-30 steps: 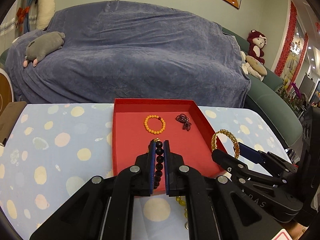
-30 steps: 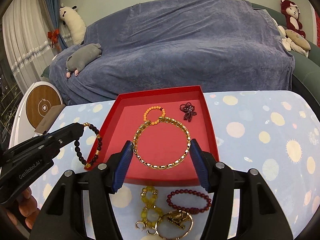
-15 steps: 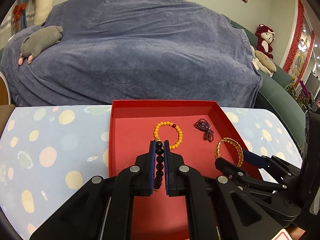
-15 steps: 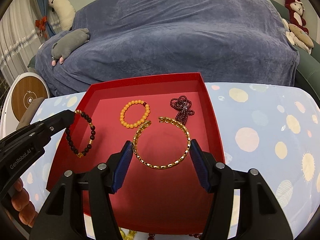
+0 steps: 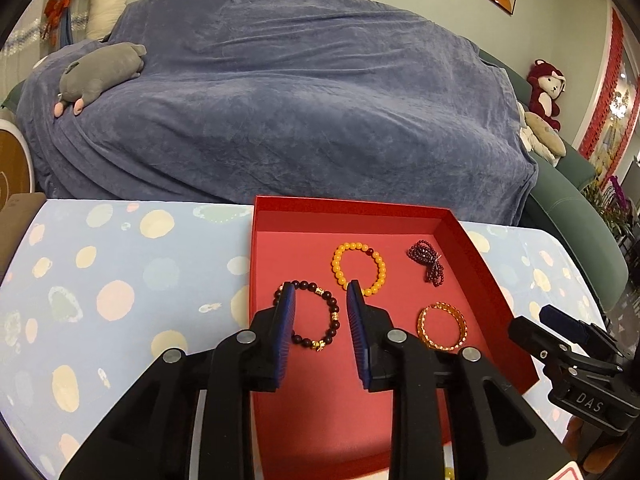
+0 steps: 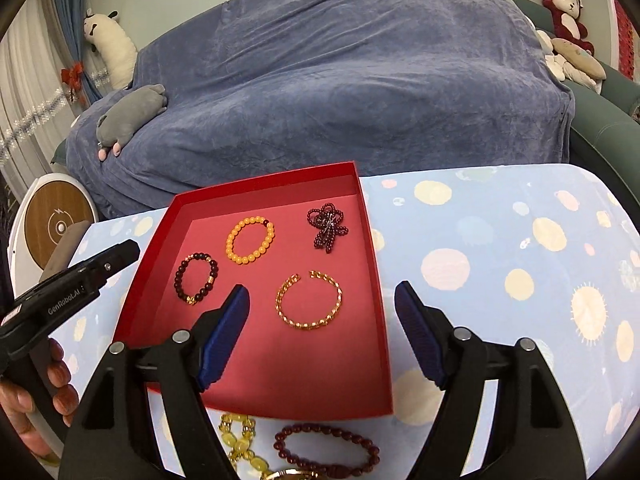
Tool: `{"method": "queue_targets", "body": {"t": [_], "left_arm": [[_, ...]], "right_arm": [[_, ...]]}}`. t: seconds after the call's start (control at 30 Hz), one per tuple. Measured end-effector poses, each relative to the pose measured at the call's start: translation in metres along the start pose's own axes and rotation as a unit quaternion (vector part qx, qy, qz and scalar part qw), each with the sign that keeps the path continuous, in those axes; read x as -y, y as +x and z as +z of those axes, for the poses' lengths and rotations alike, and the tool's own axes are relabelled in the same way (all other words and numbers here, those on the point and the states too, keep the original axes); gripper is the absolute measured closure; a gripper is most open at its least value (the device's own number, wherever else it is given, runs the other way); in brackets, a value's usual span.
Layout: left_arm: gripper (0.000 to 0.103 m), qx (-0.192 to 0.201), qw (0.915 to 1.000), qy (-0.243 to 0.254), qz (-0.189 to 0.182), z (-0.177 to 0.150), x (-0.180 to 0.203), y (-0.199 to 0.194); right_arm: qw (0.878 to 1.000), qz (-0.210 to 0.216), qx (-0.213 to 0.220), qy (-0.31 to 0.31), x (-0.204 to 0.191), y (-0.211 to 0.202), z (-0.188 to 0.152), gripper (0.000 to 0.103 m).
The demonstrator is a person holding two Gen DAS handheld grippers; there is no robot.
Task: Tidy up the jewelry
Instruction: 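Carry both bracelets into the red box and open both tools, then withdraw both tools from the box back over the remaining jewelry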
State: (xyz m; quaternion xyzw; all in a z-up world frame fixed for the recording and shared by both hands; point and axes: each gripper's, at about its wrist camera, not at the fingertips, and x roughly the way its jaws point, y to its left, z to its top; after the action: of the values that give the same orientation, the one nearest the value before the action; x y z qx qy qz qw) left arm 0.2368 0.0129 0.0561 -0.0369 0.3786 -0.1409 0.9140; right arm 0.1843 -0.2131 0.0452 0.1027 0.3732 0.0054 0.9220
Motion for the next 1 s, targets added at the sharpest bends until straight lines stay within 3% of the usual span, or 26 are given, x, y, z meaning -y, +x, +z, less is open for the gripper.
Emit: {"method": "queue_targets", "body": {"t": [0.57,1.0], "left_arm": [[0.077,-0.007,0.9991,0.015,0.039,-0.065,0.009,-0.067],[0.077,-0.037,0.9984,0.023,0.036,-0.115,0.027,-0.085]], "right_arm": [[0.999,-0.003,0.011,-0.03,0.004,-0.067,-0.055,0.032],[0.998,0.024,-0.042,-0.035,-0.014,-0.073,-0.125,0.032]]}}
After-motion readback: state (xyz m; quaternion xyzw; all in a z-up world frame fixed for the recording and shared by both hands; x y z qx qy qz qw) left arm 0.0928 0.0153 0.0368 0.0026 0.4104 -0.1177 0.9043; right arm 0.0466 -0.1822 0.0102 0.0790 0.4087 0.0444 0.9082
